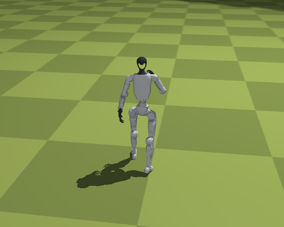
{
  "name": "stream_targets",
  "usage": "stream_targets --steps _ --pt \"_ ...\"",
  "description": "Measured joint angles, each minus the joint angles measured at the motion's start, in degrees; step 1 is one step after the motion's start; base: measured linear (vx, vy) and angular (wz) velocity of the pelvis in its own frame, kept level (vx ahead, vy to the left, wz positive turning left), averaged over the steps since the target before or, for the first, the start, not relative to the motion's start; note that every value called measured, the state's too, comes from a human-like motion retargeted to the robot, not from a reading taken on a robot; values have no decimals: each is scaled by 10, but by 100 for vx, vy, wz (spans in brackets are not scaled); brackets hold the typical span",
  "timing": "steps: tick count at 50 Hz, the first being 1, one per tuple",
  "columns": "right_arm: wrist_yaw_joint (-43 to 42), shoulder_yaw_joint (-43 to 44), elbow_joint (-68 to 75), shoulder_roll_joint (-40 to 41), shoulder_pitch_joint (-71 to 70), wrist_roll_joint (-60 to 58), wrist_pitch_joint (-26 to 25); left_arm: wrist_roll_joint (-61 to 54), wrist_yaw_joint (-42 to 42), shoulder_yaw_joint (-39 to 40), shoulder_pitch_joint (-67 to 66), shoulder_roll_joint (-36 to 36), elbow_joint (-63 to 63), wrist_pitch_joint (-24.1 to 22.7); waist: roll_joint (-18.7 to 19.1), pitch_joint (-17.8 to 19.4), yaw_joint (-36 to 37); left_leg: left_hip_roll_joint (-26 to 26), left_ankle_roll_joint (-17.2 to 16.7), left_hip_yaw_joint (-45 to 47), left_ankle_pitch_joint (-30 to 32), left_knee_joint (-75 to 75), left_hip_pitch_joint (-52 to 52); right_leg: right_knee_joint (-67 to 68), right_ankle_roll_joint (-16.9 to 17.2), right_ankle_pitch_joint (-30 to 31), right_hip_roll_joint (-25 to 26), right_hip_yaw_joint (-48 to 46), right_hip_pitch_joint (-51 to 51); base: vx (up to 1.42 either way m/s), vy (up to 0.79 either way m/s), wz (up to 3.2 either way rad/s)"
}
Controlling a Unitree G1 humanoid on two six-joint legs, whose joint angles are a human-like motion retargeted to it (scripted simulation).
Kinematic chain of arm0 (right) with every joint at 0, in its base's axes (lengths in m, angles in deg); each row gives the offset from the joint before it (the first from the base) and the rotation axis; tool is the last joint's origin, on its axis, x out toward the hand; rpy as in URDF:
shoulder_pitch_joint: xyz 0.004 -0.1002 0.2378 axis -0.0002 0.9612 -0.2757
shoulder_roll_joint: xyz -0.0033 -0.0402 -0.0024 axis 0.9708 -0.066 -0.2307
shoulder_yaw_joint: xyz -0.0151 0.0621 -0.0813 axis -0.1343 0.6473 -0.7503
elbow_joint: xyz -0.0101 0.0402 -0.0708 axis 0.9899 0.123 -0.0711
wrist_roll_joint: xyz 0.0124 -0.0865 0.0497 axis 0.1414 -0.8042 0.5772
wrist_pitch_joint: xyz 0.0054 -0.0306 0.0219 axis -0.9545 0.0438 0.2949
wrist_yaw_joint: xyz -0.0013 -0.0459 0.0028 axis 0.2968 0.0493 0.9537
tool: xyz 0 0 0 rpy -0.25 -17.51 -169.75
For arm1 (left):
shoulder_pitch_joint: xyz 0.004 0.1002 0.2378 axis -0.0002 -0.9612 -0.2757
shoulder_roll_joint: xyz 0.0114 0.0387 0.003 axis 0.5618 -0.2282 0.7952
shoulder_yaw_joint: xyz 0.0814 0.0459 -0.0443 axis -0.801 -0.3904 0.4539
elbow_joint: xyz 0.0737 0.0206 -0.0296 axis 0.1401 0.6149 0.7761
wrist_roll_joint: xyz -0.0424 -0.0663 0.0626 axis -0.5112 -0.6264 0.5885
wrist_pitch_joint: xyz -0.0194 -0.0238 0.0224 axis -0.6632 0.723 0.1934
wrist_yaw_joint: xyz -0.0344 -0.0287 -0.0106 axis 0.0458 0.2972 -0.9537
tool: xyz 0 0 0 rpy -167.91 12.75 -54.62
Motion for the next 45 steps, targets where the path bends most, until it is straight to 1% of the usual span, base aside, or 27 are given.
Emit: stream_targets --steps 3,5,10,12,15,17,19,21,23,26,28,31,32,33,35,37,39,45 --pt "3 -2 1 5 12 10 3 -3 9 -6 21 11 10 -2 7 -15 -13 6 0 -5 -21 8 22 69 -9 41 0 1 -15 49 24 -3" --pt "5 -2 1 8 20 13 3 0 17 -13 43 18 22 -1 14 -26 -21 11 2 -10 -42 18 35 139 -12 76 0 -1 -40 46 25 1" --pt "2 6 -1 11 33 18 -10 22 53 -38 137 33 60 17 24 -47 -37 13 9 -24 -84 47 50 342 -14 153 -16 -15 -143 40 23 10" --pt "-3 11 -2 11 34 21 -16 34 70 -48 185 36 68 26 28 -49 -44 11 10 -31 -96 57 57 391 -20 142 -23 -24 -177 34 20 28" --pt "-10 16 -2 11 34 25 -19 50 91 -61 259 37 68 35 32 -45 -57 6 10 -43 -113 67 69 413 -43 94 -39 -54 -212 31 16 38" --pt "-12 17 -2 10 32 25 -20 55 98 -69 305 35 55 35 33 -41 -68 1 9 -51 -121 71 79 390 -56 67 -47 -78 -225 28 12 46" --pt "-13 17 -1 10 31 25 -19 58 101 -75 347 33 34 30 32 -36 -80 -4 7 -61 -128 72 89 343 -61 43 -45 -94 -234 27 9 53" --pt "-11 15 0 10 30 24 -19 58 100 -81 384 29 8 24 28 -31 -92 -11 5 -72 -133 72 99 277 -58 30 -38 -99 -239 26 6 57" --pt "-8 14 1 10 28 24 -21 55 95 -86 416 26 -22 17 21 -25 -105 -22 2 -83 -138 72 109 197 -49 33 -30 -95 -239 25 3 58" --pt "-5 15 1 8 24 22 -31 44 89 -94 454 20 -65 11 3 -12 -123 -44 -1 -100 -146 73 127 67 -30 69 -28 -85 -231 26 1 55" --pt "-5 17 1 5 20 18 -42 34 88 -99 475 17 -91 11 -9 0 -132 -59 0 -110 -152 75 141 -12 -14 112 -32 -81 -224 27 -1 49" --pt "-1 18 -1 3 15 0 -59 24 85 -107 494 13 -122 12 -23 14 -141 -72 3 -123 -163 77 162 -96 17 182 -35 -66 -225 28 -3 37" --pt "3 19 -1 3 14 -8 -63 25 82 -110 498 12 -130 12 -25 18 -144 -73 4 -127 -166 77 169 -112 28 195 -34 -59 -229 28 -4 28" --pt "7 18 -2 3 13 -15 -65 28 78 -112 500 11 -136 11 -26 21 -146 -73 4 -130 -169 77 174 -117 39 196 -34 -53 -237 28 -6 26" --pt "15 17 -5 4 16 -25 -65 37 69 -119 497 12 -146 7 -23 22 -149 -67 3 -135 -175 77 184 -119 54 178 -30 -48 -254 29 -10 20" --pt "23 18 -7 4 16 -32 -63 50 58 -124 492 15 -150 5 -19 23 -148 -56 -4 -135 -180 77 192 -119 54 155 -21 -61 -265 29 -18 9" --pt "29 21 -10 2 16 -35 -60 65 46 -128 484 19 -150 5 -16 22 -147 -52 -6 -137 -184 76 197 -119 54 142 -23 -84 -267 30 -14 13" --pt "34 35 -19 -7 21 -32 -50 113 32 -129 437 35 -116 6 -12 8 -146 -59 -4 -152 -184 75 210 -119 54 145 -46 -157 -245 34 -13 21"
